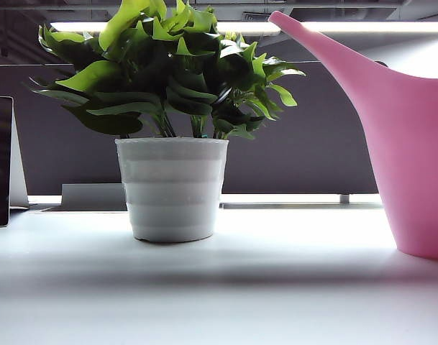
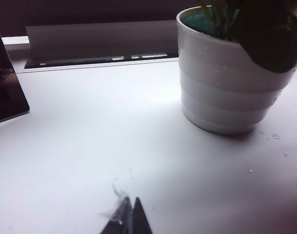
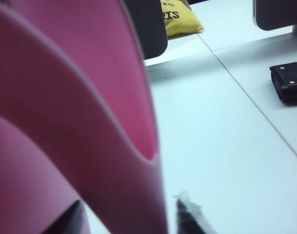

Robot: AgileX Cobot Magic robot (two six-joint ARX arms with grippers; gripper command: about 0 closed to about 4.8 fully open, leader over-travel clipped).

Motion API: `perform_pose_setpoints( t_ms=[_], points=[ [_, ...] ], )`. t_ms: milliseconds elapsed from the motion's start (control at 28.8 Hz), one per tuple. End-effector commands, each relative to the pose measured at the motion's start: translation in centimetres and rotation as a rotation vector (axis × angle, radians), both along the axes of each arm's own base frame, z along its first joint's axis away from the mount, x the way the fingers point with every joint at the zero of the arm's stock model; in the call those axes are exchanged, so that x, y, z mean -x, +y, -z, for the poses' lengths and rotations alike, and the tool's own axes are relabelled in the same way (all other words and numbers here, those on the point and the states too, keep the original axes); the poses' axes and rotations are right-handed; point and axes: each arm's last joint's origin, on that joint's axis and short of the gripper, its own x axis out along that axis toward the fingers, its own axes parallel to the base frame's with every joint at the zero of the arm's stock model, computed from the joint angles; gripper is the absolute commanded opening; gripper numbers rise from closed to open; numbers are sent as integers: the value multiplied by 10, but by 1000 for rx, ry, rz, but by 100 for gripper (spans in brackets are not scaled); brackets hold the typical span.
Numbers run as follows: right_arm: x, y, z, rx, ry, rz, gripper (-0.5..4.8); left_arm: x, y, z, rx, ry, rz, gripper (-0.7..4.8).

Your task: Pick up the watering can from the table, water the potted plant, and put the can back.

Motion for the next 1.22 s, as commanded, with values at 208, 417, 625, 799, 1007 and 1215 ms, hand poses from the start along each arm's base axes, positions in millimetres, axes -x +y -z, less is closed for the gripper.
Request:
perform_pose_setpoints(
  t_ms=[208,417,625,799,1007,1215],
  points=[
    [3,0,-2,-37,-1,-31,267,0,0,2,-4,9,2,-5],
    [6,-2,-8,-44,-41,-7,266,0,0,2,-4,10,2,-5],
    [10,-7,-10,-50,-42,34,266,0,0,2,-4,9,2,-5],
    [13,-10,-11,-79,-48,-12,266,0,0,2,-4,9,2,-5],
    [16,-8,-16,-91,-62,-17,266,0,0,2,-4,10,3,-5],
    [23,-4,-22,-81,-79,3,266,0,0,2,-4,10,3,-5]
  ],
)
